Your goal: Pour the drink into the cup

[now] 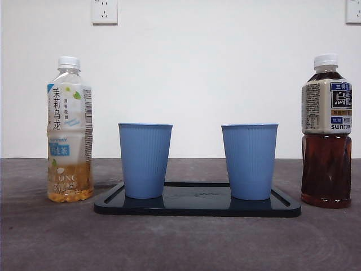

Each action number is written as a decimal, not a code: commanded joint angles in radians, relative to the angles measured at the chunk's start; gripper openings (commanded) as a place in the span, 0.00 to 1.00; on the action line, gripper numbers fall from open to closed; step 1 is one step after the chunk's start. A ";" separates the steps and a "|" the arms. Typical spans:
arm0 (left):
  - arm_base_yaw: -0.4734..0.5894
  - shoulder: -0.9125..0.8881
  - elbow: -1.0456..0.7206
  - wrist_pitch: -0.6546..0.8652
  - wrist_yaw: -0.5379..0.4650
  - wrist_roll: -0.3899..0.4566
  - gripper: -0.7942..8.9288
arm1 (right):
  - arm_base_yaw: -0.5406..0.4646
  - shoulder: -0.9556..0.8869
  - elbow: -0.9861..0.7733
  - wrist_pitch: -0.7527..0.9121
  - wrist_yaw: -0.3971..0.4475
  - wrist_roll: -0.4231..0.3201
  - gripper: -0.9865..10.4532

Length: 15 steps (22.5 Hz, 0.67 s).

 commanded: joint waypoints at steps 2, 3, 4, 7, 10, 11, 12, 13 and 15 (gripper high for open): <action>-0.004 0.006 0.020 0.012 0.003 0.005 0.65 | 0.004 0.005 0.013 0.004 0.010 0.019 0.55; -0.004 0.006 0.020 0.009 0.002 0.005 0.65 | 0.004 0.007 0.008 0.004 0.033 0.024 0.55; -0.004 0.006 0.020 0.007 0.002 0.005 0.65 | 0.004 0.009 0.000 0.004 0.058 0.026 0.55; -0.004 0.007 0.020 -0.010 0.001 0.017 0.65 | 0.004 0.009 -0.046 0.006 0.118 0.025 0.55; -0.004 0.007 0.020 -0.043 -0.002 0.038 0.65 | 0.004 0.008 -0.129 0.021 0.134 0.025 0.55; -0.004 0.007 0.020 -0.061 -0.006 0.052 0.65 | 0.005 0.008 -0.167 0.035 0.135 0.025 0.55; -0.004 0.007 0.020 -0.077 -0.014 0.068 0.65 | 0.005 0.008 -0.205 0.056 0.135 0.025 0.55; -0.004 0.007 0.020 -0.093 -0.031 0.083 0.65 | 0.005 0.008 -0.242 0.079 0.135 0.025 0.55; -0.004 0.007 0.017 -0.121 -0.065 0.114 0.64 | 0.005 0.008 -0.328 0.146 0.146 0.030 0.55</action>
